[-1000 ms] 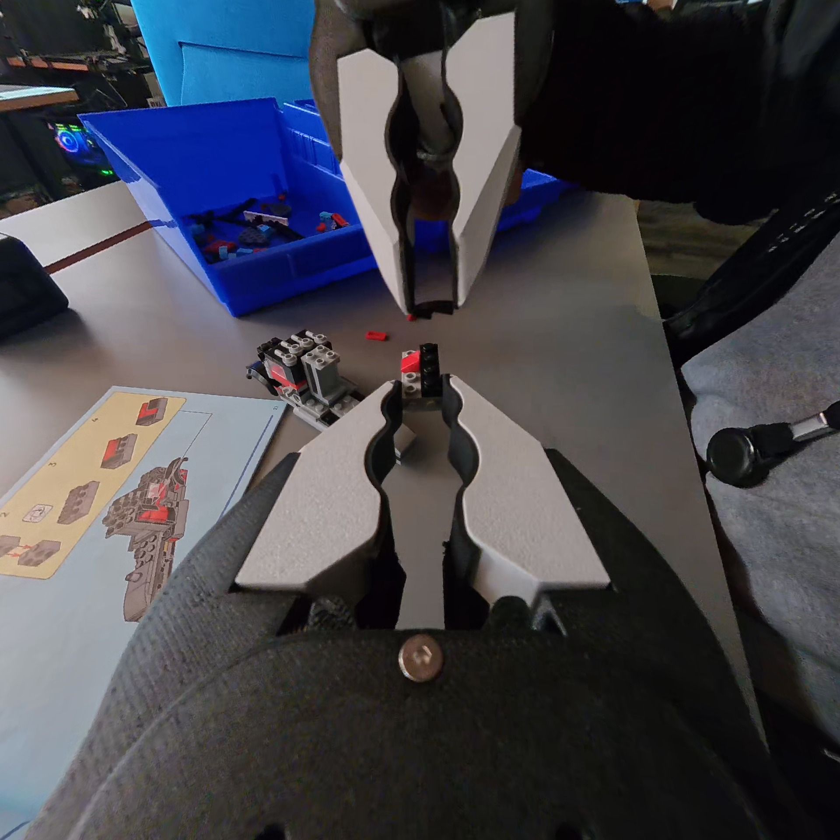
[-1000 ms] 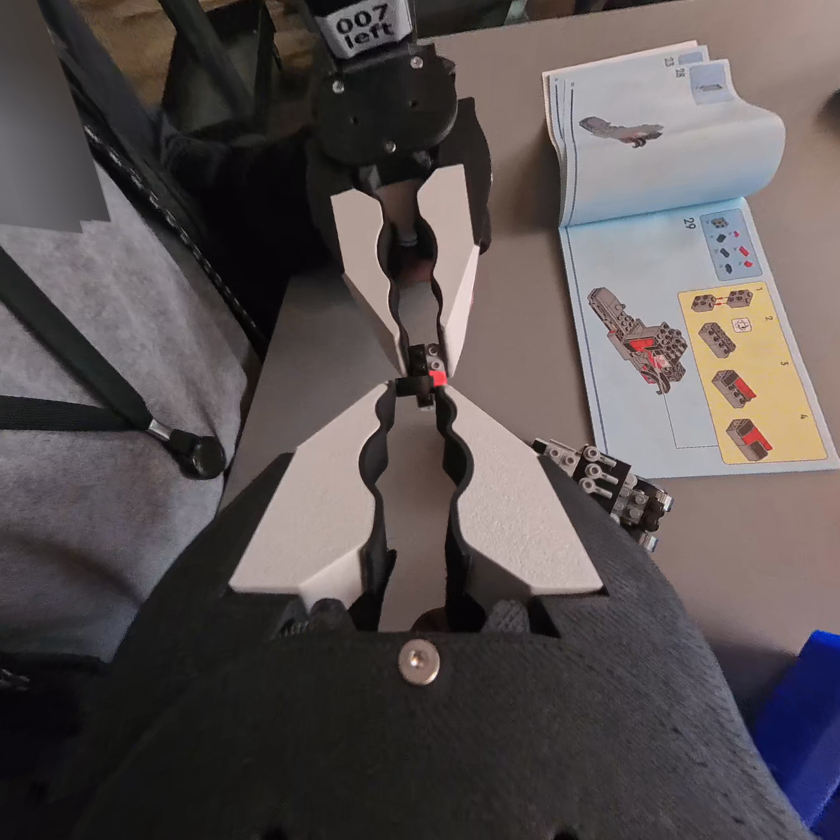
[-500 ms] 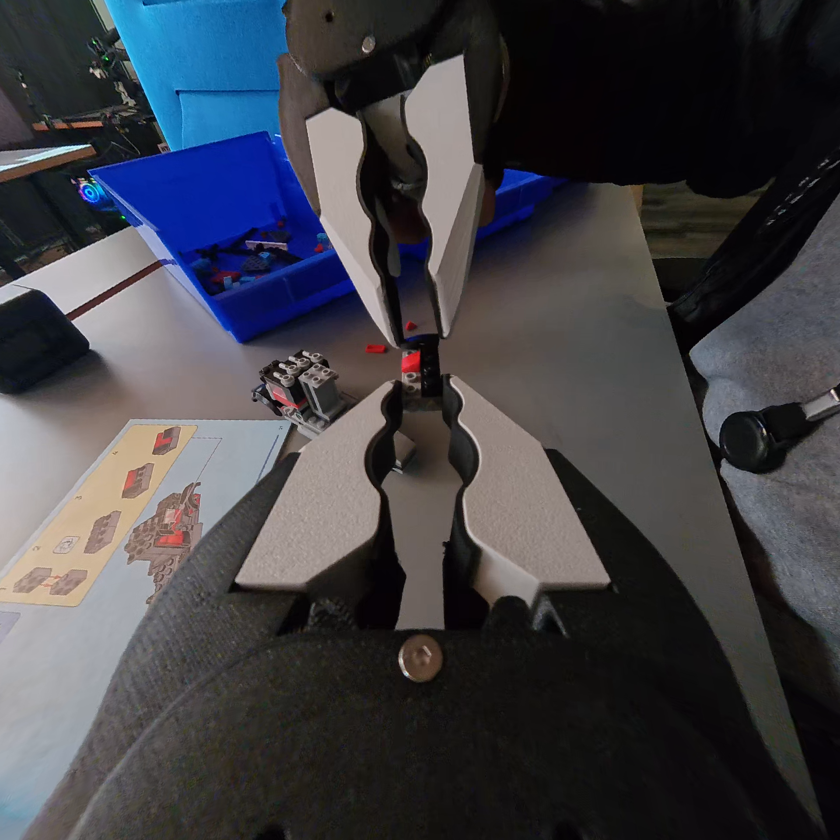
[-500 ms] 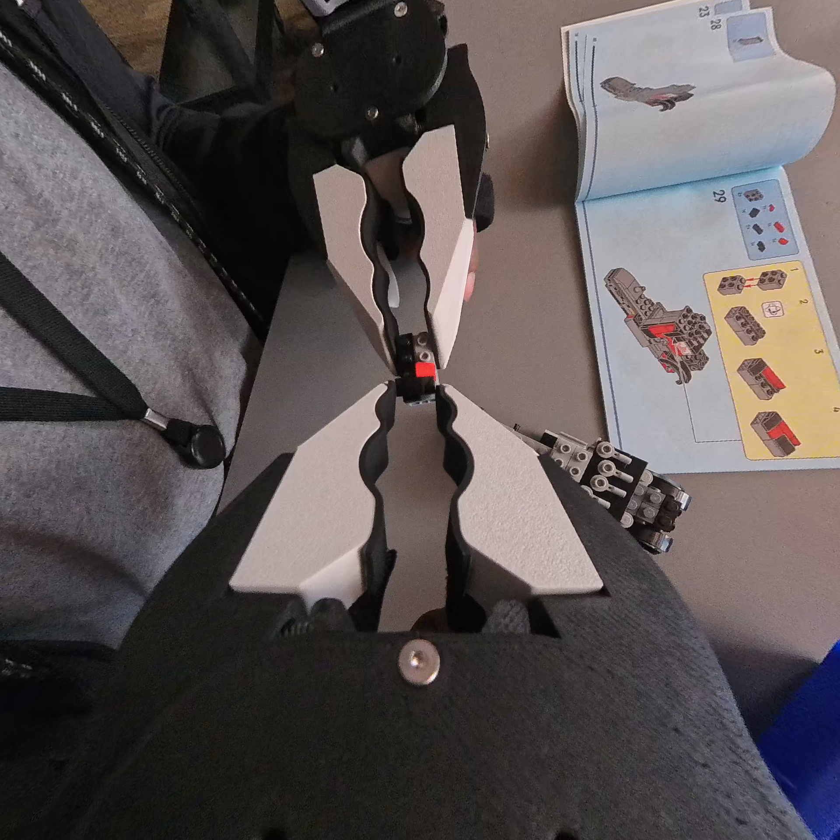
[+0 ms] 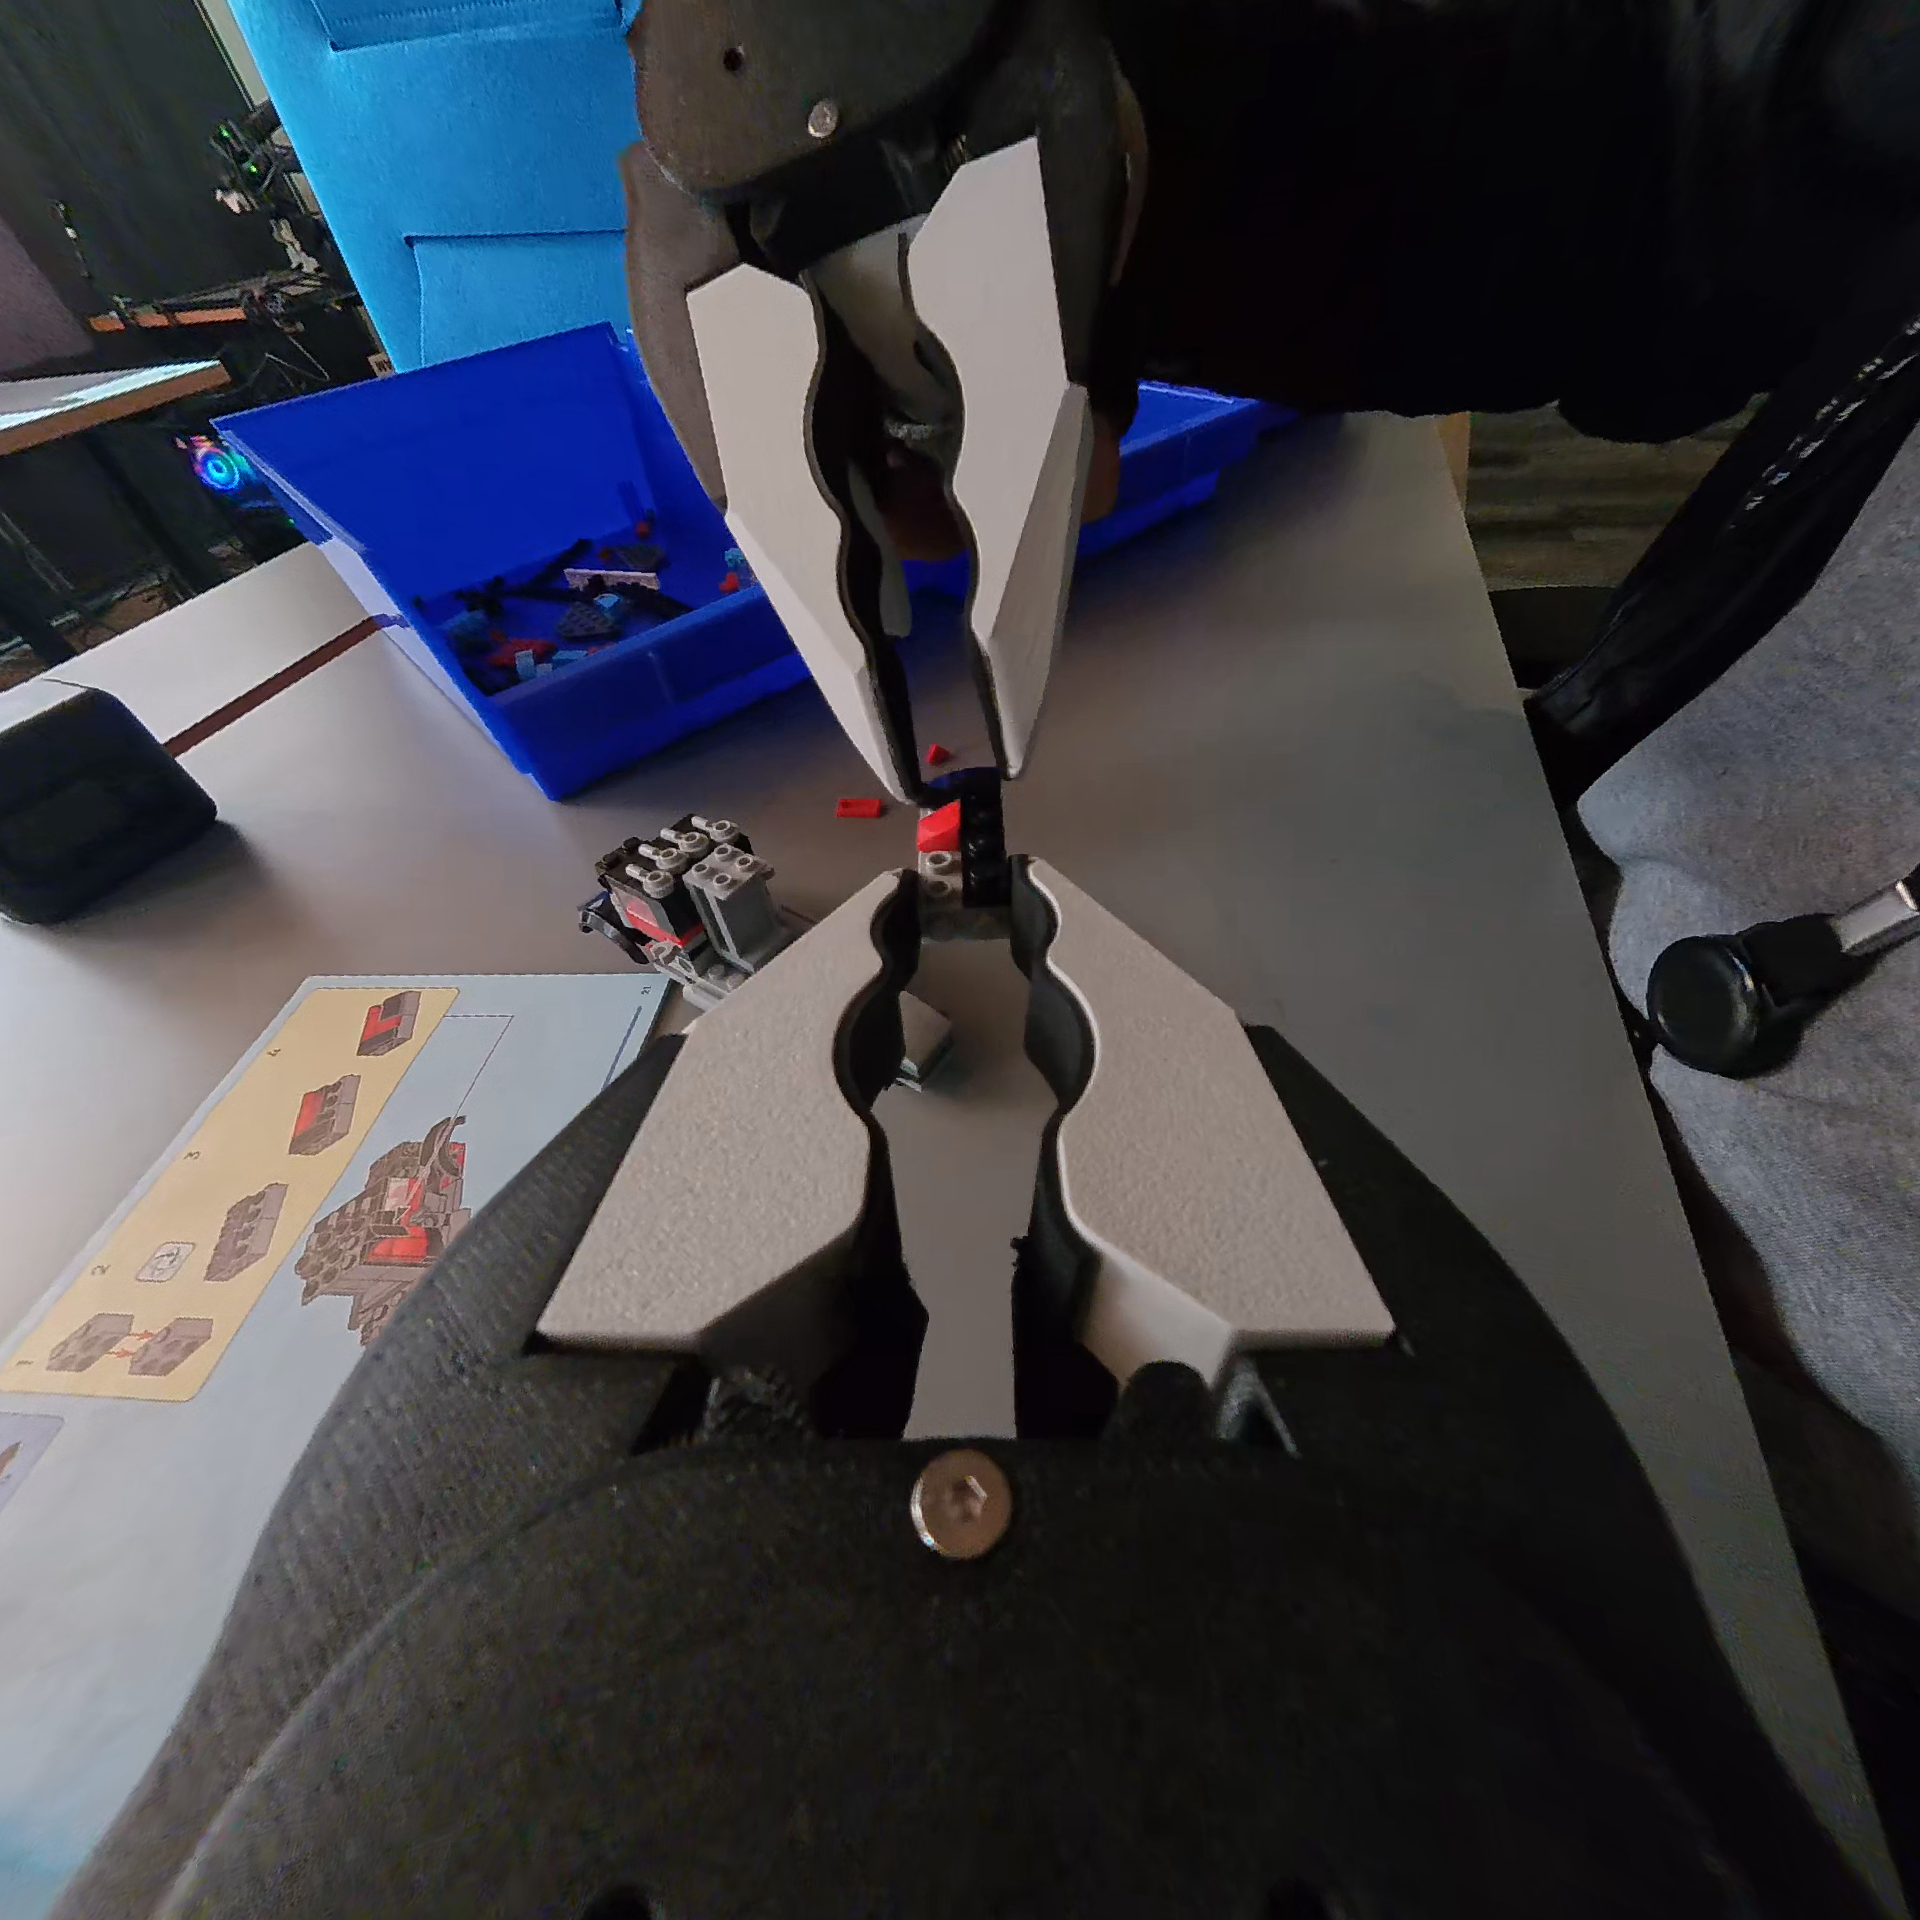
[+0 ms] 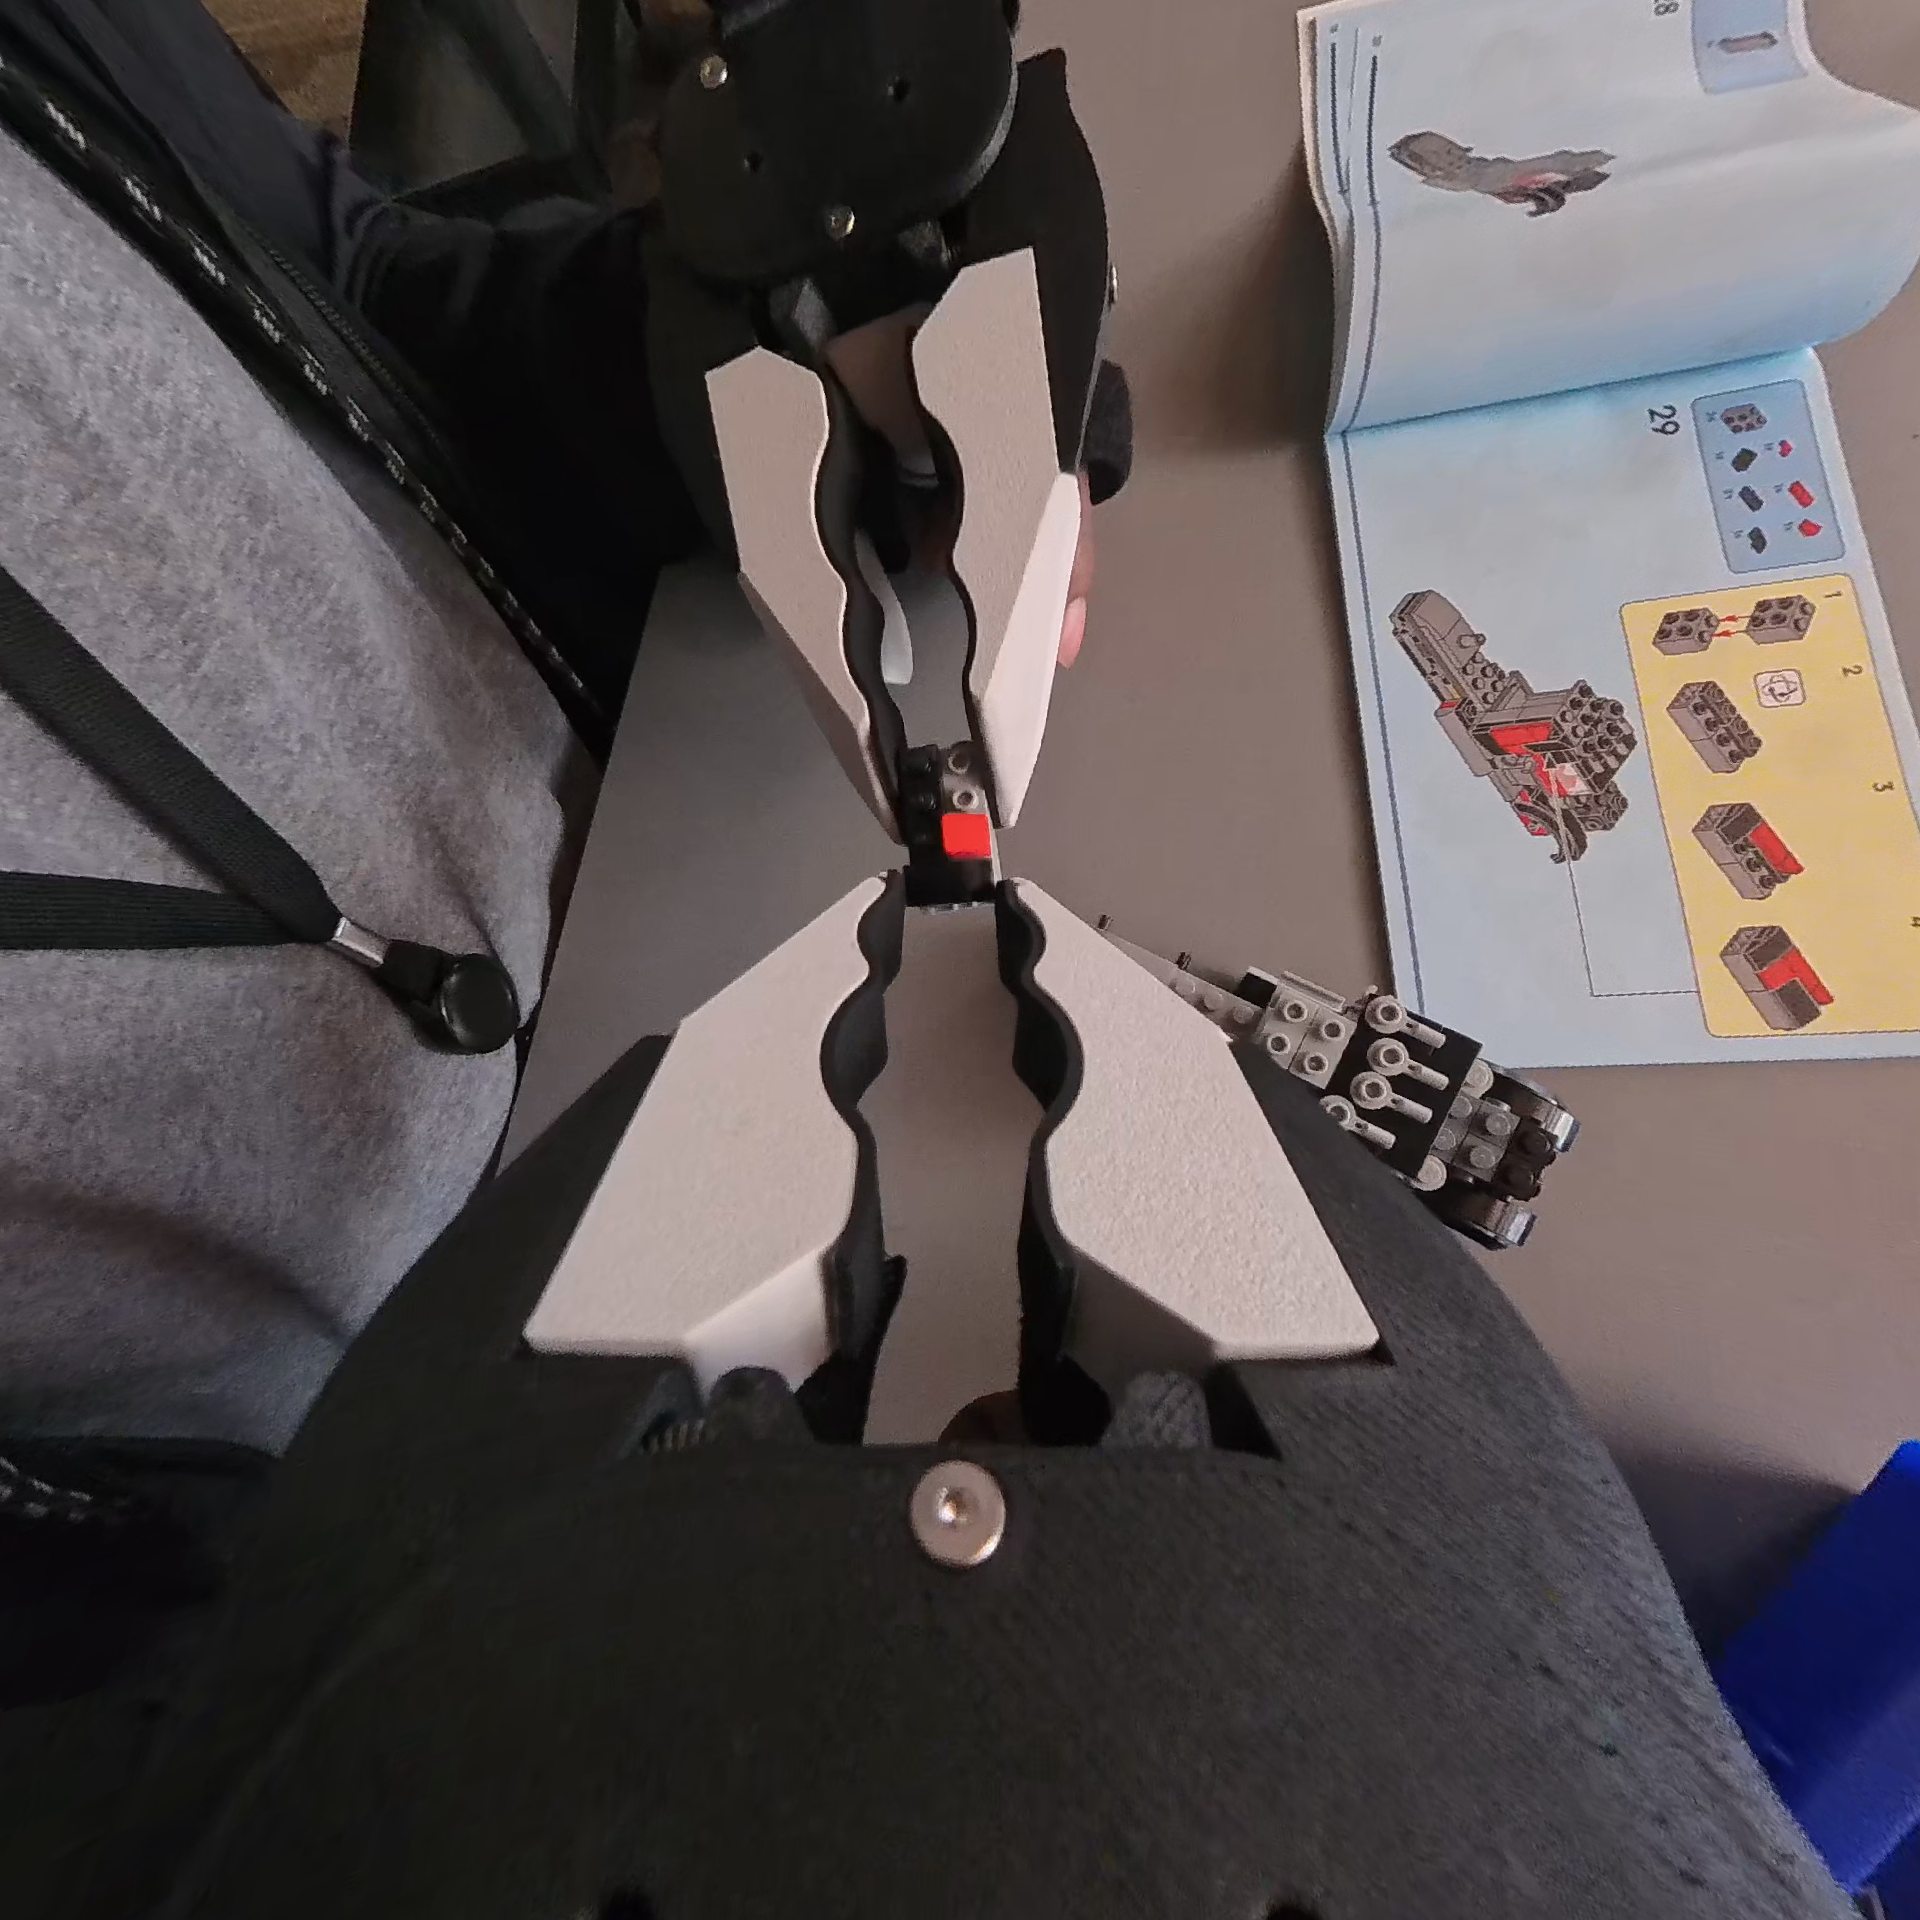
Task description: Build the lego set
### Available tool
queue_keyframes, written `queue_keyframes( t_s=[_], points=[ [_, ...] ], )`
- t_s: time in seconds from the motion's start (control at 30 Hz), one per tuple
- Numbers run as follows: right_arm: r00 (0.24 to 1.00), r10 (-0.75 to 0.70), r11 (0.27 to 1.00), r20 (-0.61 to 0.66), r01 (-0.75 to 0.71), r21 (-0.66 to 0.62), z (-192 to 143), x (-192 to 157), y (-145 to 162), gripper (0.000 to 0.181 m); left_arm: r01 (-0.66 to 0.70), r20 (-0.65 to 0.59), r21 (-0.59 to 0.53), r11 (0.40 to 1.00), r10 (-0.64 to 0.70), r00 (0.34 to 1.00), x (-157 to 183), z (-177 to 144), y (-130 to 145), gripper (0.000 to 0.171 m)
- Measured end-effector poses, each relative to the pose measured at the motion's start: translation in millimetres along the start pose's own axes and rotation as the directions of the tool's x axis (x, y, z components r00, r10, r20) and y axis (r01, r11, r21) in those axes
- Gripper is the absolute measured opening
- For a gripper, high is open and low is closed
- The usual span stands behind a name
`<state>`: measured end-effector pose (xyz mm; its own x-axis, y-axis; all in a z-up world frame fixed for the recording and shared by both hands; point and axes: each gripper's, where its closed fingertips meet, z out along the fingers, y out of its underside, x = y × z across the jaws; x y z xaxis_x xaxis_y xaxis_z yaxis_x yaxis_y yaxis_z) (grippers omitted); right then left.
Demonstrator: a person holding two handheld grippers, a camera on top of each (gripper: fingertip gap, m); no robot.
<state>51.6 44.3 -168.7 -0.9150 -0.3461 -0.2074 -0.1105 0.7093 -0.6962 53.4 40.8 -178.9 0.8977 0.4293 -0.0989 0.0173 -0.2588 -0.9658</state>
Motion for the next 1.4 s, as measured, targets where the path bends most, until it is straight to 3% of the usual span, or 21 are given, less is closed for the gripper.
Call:
queue_keyframes(
  t_s=[0.7,0.8,0.9,1.0,1.13,1.23,1.4],
  points=[
    [1.000,0.007,0.998,-0.005,-0.007,0.062,-5.8,0.6,-7.8,0.028,0.025,0.003,0.043,0.999,-0.025,1.000,-2.8,-3.2,-6.8,0.017],
    [0.998,-0.018,0.992,-0.052,0.025,0.121,-10.1,3.3,-10.4,0.031,0.066,0.006,0.071,0.995,-0.066,0.998,-6.9,-6.8,-10.6,0.017],
    [0.977,-0.123,0.969,-0.177,0.156,0.189,-15.2,7.8,-11.4,0.032,0.113,0.005,0.105,0.988,-0.114,0.993,-11.8,-11.2,-15.1,0.017],
    [0.901,-0.273,0.919,-0.338,0.348,0.186,-16.8,12.1,-9.8,0.033,0.152,-0.010,0.139,0.979,-0.152,0.988,-14.1,-14.8,-19.8,0.017],
    [0.688,-0.506,0.776,-0.520,0.626,0.072,-17.8,13.9,-15.2,0.033,0.179,-0.014,0.153,0.972,-0.179,0.984,-16.7,-17.1,-20.8,0.017],
    [0.561,-0.606,0.690,-0.564,0.724,-0.021,-17.7,13.7,-20.7,0.038,0.214,-0.027,0.168,0.962,-0.213,0.977,-18.4,-19.4,-22.0,0.017],
    [0.443,-0.687,0.596,-0.576,0.797,-0.097,-11.9,12.3,-29.2,0.048,0.268,-0.060,0.202,0.942,-0.261,0.963,-20.2,-24.3,-26.2,0.017]
  ],
)
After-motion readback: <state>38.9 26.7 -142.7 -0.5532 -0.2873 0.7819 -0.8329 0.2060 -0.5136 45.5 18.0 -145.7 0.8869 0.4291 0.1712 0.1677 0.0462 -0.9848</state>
